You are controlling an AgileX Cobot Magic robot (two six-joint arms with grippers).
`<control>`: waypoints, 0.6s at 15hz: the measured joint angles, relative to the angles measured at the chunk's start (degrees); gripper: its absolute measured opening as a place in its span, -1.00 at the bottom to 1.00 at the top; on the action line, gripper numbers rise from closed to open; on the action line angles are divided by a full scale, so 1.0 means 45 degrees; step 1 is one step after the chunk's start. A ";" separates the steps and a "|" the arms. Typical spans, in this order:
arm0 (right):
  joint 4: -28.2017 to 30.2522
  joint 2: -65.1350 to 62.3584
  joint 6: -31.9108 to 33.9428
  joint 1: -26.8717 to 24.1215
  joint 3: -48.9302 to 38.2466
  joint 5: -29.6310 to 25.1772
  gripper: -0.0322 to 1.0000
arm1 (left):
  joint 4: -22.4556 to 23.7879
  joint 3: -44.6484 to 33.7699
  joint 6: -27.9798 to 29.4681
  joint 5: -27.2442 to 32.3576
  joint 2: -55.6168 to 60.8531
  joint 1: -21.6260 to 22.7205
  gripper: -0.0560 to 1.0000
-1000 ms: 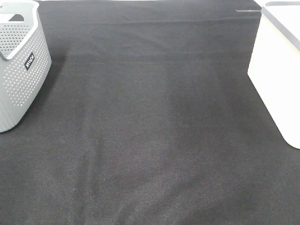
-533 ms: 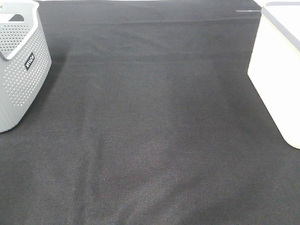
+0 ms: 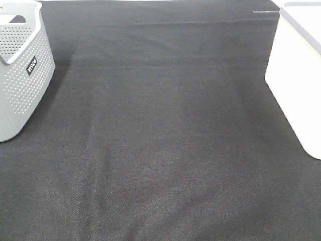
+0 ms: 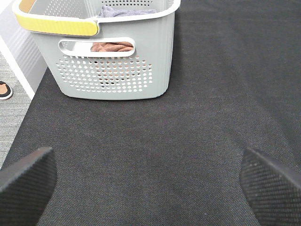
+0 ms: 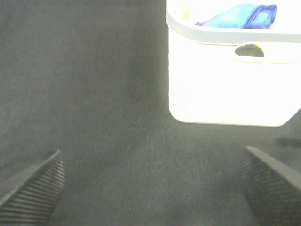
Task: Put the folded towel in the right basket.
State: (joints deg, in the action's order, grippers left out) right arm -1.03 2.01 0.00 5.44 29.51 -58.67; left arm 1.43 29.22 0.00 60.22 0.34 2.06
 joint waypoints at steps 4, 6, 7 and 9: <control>0.0127 -0.0484 0.0000 0.0000 -0.0738 -0.1019 0.93 | 0.0000 0.0000 -0.0178 0.0000 0.0000 0.0000 0.98; 0.0127 -0.0484 0.0000 0.0000 -0.0751 -0.1019 0.93 | 0.0000 0.0000 -0.0178 0.0000 0.0000 0.0000 0.98; 0.0127 -0.0484 0.0000 0.0000 -0.0751 -0.1019 0.93 | 0.0000 0.0000 -0.0191 0.0000 0.0000 0.0000 0.98; 0.0127 -0.0484 0.0000 0.0000 -0.0751 -0.1019 0.93 | 0.0000 0.0000 -0.0191 0.0000 0.0000 0.0000 0.98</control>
State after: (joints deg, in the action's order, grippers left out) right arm -0.46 -0.17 0.00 5.44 26.13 -63.25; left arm 1.43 29.22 -0.86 60.22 0.34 2.06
